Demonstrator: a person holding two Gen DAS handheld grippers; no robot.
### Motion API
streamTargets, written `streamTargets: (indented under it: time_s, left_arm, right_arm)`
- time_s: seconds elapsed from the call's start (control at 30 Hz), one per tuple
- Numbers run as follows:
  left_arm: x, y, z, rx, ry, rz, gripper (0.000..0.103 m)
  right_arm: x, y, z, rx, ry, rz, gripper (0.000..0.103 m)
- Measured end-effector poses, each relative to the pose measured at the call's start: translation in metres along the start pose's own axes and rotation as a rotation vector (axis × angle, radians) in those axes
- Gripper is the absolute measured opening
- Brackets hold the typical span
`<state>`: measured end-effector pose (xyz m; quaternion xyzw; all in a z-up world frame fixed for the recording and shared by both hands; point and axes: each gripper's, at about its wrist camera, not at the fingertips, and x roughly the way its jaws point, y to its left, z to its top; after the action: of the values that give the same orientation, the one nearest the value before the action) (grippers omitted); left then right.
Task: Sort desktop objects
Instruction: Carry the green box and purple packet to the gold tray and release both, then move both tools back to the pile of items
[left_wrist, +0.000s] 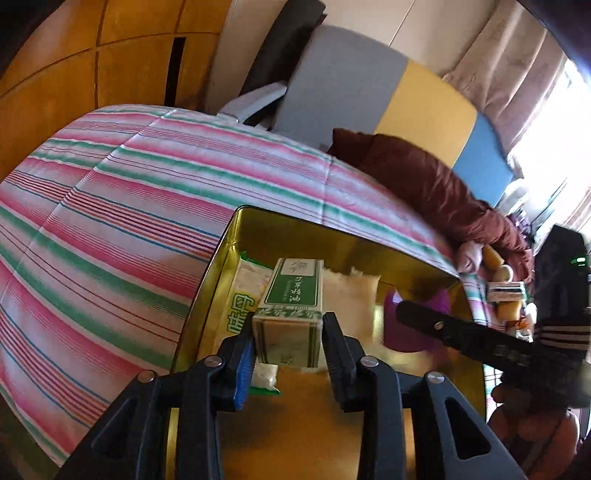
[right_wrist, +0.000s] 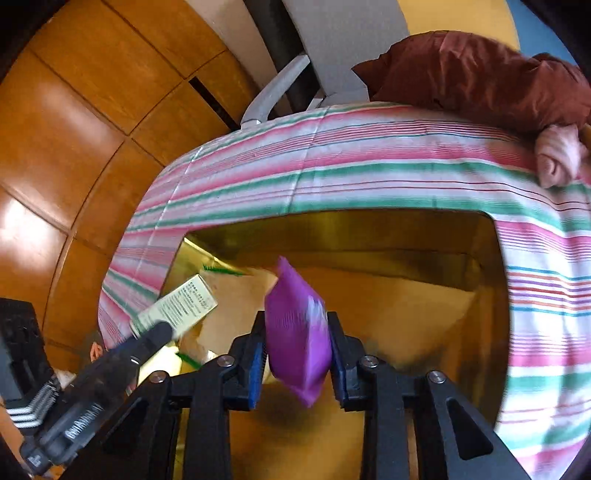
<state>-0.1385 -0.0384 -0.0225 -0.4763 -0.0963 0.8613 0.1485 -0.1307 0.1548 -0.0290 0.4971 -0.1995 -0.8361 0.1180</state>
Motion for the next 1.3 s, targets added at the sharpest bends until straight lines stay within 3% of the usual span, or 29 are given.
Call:
streamTargets:
  time_s: [0.03, 0.07, 0.1, 0.17, 0.3, 0.47, 0.63, 0.7, 0.77, 0.97, 1.17, 1.3]
  left_arm:
    - [0.0, 0.001, 0.002, -0.006, -0.006, 0.024, 0.043]
    - [-0.003, 0.003, 0.002, -0.016, -0.014, 0.031, 0.045]
    - [-0.007, 0.006, 0.002, -0.036, -0.029, 0.028, 0.049]
    - [-0.018, 0.012, 0.002, -0.093, -0.076, 0.008, 0.055]
    - [-0.031, 0.02, -0.001, -0.174, -0.124, 0.003, 0.056]
    - [-0.044, 0.006, -0.014, -0.181, -0.143, -0.019, 0.057]
    - [-0.046, -0.023, -0.032, -0.122, -0.114, -0.071, 0.059]
    - [-0.047, -0.035, -0.039, -0.092, -0.108, -0.085, 0.059]
    - [-0.047, -0.048, -0.045, -0.065, -0.099, -0.103, 0.059]
    - [-0.036, -0.096, -0.067, 0.014, -0.001, -0.209, 0.061]
    - [-0.038, -0.151, -0.084, 0.114, 0.021, -0.259, 0.061]
    - [-0.038, -0.187, -0.094, 0.198, 0.038, -0.297, 0.061]
  right_arm:
    - [-0.001, 0.004, 0.001, -0.004, -0.011, 0.006, 0.044]
    - [-0.003, 0.007, 0.002, -0.018, -0.03, 0.003, 0.061]
    - [-0.009, 0.012, 0.001, -0.044, -0.06, -0.015, 0.071]
    - [-0.02, 0.018, -0.001, -0.095, -0.093, -0.026, 0.072]
    - [-0.044, 0.019, -0.011, -0.139, -0.138, -0.034, 0.08]
    - [-0.07, 0.002, -0.025, -0.102, -0.181, -0.001, 0.08]
    - [-0.093, -0.009, -0.04, -0.096, -0.213, 0.002, 0.083]
    - [-0.104, -0.014, -0.045, -0.1, -0.237, 0.004, 0.094]
    - [-0.115, -0.019, -0.052, -0.115, -0.267, -0.027, 0.097]
    - [-0.151, -0.049, -0.071, -0.125, -0.325, -0.119, 0.099]
    - [-0.177, -0.097, -0.091, -0.022, -0.335, -0.15, 0.099]
    - [-0.2, -0.133, -0.105, 0.024, -0.38, -0.229, 0.098]
